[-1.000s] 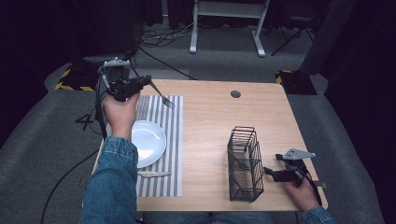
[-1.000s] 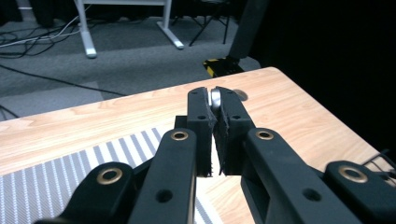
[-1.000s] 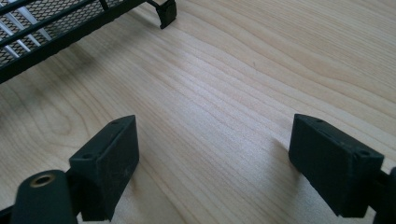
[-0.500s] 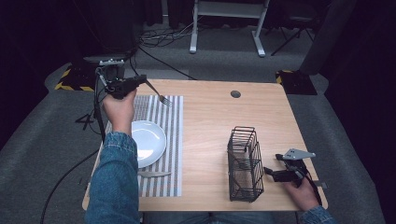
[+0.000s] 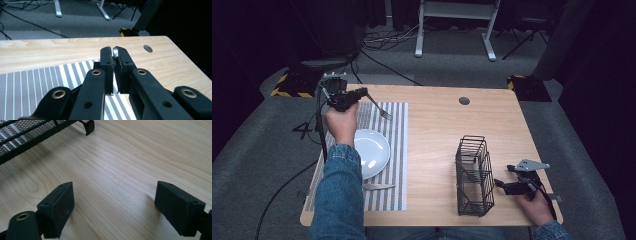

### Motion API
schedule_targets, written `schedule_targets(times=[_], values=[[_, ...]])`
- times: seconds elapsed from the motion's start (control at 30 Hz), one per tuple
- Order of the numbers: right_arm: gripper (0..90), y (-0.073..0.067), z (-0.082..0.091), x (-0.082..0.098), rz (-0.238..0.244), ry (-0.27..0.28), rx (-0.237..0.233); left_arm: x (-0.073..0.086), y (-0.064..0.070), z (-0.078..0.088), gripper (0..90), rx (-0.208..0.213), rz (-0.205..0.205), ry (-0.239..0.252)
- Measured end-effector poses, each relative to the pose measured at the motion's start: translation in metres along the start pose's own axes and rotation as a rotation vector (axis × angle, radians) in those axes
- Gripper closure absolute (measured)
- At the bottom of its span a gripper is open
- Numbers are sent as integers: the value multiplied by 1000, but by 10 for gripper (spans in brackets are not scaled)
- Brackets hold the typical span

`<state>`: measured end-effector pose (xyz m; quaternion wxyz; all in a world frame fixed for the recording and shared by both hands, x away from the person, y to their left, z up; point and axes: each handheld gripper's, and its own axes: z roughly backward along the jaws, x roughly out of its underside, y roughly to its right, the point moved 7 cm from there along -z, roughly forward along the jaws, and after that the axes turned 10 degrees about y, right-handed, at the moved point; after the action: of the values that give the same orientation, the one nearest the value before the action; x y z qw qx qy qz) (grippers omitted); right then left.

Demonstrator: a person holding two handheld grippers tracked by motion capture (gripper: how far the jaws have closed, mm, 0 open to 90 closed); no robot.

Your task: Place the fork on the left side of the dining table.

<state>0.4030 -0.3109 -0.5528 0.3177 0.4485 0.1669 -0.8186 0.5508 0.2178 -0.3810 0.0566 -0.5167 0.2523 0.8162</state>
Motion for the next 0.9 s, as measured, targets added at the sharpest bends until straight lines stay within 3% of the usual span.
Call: schedule_targets(times=[0.43, 0.9], values=[[162, 0, 0, 0, -2, 0, 2, 18, -22, -8, 856, -35, 26, -37], [162, 0, 0, 0, -3, 0, 4, 25, -28, -12, 856, -51, 27, -80]])
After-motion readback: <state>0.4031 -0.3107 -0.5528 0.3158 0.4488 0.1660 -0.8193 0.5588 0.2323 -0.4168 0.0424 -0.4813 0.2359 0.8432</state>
